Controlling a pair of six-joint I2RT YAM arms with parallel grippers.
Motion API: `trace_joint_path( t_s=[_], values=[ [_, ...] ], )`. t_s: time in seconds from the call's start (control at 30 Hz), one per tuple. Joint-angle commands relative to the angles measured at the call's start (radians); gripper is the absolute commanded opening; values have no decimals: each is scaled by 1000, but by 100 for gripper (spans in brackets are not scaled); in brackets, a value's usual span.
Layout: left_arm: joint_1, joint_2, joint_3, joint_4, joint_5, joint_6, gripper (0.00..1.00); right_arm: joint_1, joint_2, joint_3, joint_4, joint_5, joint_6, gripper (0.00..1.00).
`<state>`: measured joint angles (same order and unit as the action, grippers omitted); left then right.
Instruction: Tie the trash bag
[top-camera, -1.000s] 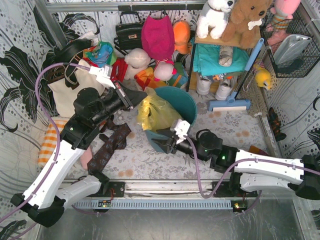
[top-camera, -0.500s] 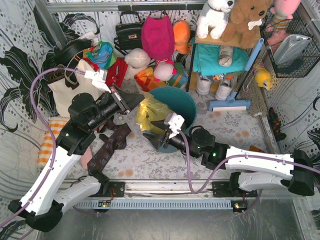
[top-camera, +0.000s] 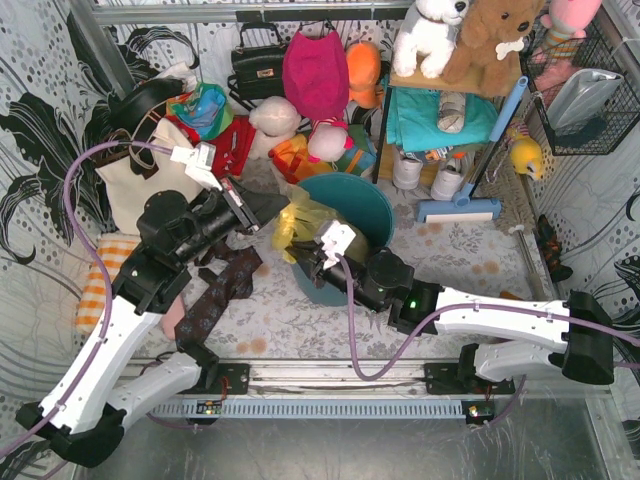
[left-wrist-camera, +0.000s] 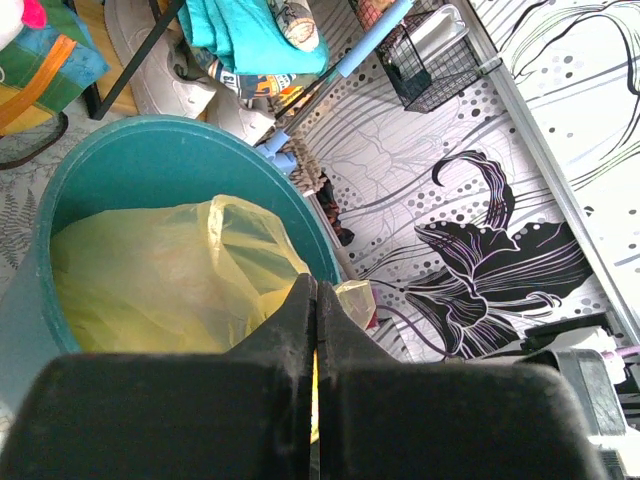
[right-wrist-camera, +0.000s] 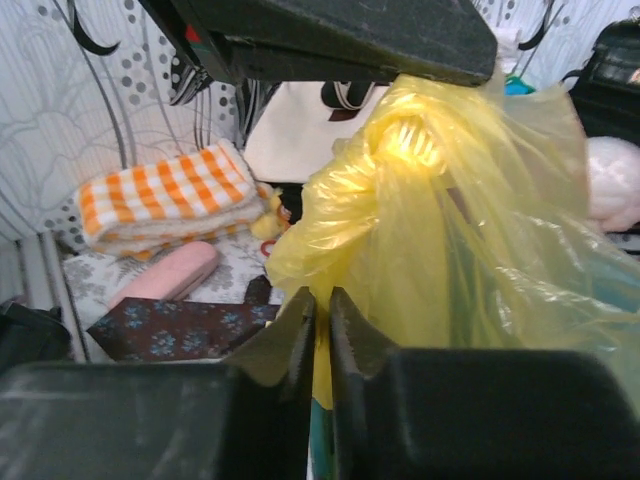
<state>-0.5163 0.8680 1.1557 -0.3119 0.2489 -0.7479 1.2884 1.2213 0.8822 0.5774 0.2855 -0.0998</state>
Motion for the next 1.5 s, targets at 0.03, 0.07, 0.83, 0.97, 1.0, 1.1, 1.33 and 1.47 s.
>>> trace_joint_path(
  t_s=[0.03,0.07,0.83,0.97,1.0,1.1,1.33,1.47],
  values=[
    [-4,-38,1,18,-11,6,0,3,-23,16,66,60,-34,0],
    [-4,-43,3,9,-17,11,0,3,-32,9,70,69,-34,0],
    [-3,12,109,-19,-155,126,0,3,-194,-120,20,89,34,0],
    [-3,32,127,-12,-168,141,0,3,-231,-144,-7,102,51,0],
    [-3,34,128,-8,-169,142,0,3,-239,-149,-13,101,54,0],
    [-3,41,122,6,-179,143,0,3,-264,-164,-33,92,67,0],
    [-4,52,88,32,-244,150,0,3,-326,-213,-76,70,109,0],
    [-4,59,68,66,-259,147,0,3,-356,-236,-102,55,133,0]
  ],
)
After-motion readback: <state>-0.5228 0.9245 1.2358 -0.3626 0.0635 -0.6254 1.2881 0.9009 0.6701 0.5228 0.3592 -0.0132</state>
